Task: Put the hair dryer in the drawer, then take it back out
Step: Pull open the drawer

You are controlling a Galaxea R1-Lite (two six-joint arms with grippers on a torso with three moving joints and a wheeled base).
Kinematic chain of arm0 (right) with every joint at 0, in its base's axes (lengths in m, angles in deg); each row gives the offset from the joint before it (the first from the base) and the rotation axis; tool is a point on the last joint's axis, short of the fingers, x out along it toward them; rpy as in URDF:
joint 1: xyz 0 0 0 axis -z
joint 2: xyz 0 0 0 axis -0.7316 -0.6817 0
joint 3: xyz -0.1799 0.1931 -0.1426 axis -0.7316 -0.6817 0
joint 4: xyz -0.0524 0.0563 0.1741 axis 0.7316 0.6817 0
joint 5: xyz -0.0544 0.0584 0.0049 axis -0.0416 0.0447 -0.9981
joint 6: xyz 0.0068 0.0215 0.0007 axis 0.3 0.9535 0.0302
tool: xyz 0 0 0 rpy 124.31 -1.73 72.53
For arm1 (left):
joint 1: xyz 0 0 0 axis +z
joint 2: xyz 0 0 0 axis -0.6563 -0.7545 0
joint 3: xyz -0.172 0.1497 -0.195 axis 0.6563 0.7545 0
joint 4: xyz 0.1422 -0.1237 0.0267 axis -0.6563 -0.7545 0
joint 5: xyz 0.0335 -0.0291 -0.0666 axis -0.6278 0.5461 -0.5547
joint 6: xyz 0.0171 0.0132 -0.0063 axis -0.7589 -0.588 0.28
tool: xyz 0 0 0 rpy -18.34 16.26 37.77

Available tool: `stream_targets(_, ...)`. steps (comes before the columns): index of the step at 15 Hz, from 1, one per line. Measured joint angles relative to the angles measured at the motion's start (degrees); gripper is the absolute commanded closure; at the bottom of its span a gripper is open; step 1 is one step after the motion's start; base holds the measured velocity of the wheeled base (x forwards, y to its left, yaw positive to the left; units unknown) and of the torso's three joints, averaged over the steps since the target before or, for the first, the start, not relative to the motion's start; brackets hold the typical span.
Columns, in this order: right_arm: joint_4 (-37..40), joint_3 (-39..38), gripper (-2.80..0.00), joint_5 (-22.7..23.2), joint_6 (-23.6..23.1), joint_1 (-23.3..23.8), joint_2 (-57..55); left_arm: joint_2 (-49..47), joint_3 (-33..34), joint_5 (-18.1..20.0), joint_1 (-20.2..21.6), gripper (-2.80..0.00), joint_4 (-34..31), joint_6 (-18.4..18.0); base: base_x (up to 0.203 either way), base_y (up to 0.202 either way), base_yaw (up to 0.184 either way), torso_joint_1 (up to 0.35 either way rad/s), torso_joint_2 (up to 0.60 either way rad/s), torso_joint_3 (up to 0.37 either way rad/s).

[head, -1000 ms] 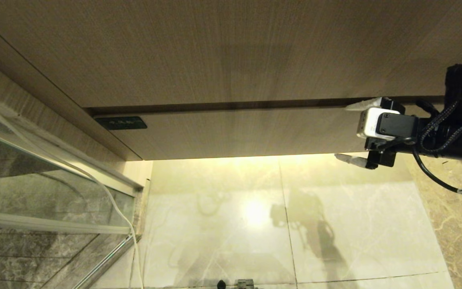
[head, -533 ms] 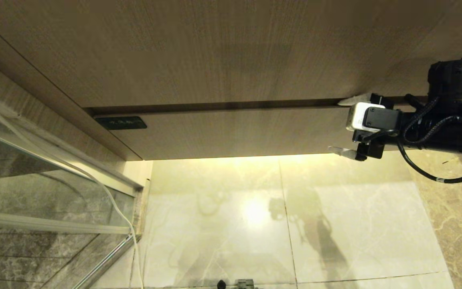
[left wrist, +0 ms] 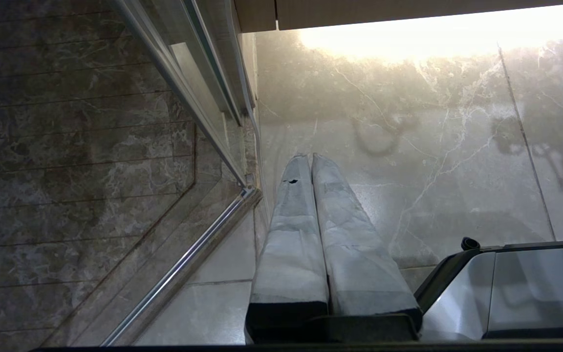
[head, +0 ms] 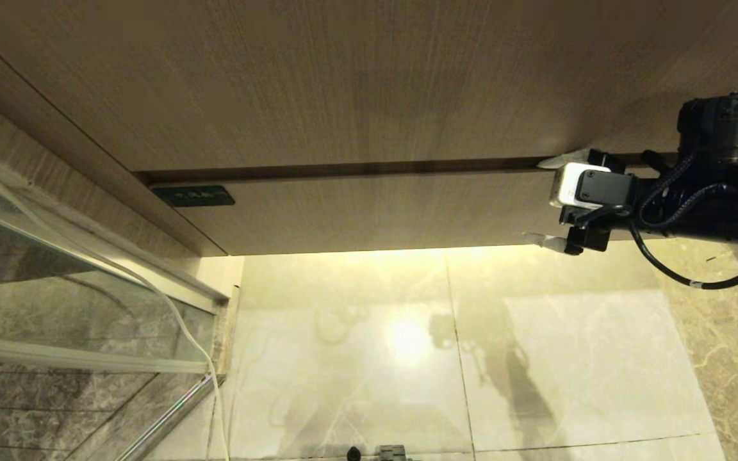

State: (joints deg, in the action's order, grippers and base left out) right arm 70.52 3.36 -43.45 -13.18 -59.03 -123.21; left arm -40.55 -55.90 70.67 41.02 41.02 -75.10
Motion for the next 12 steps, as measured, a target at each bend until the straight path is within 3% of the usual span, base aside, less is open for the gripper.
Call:
stream_targets(4,-4.2,-0.8,-2.8,-0.2,0.0,0.0,-0.6,0.0,0.0,0.0,0.0,0.0,0.0,-0.1,0.0,0.0,0.0,0.0,0.0,0.0)
stream_targets(12,-5.4,-0.1,-2.8,-0.2,0.0,0.8,-1.4,0.0,0.0,0.0,0.0,0.0,0.0,-0.1,0.0,0.0,0.0,0.0,0.0,0.0)
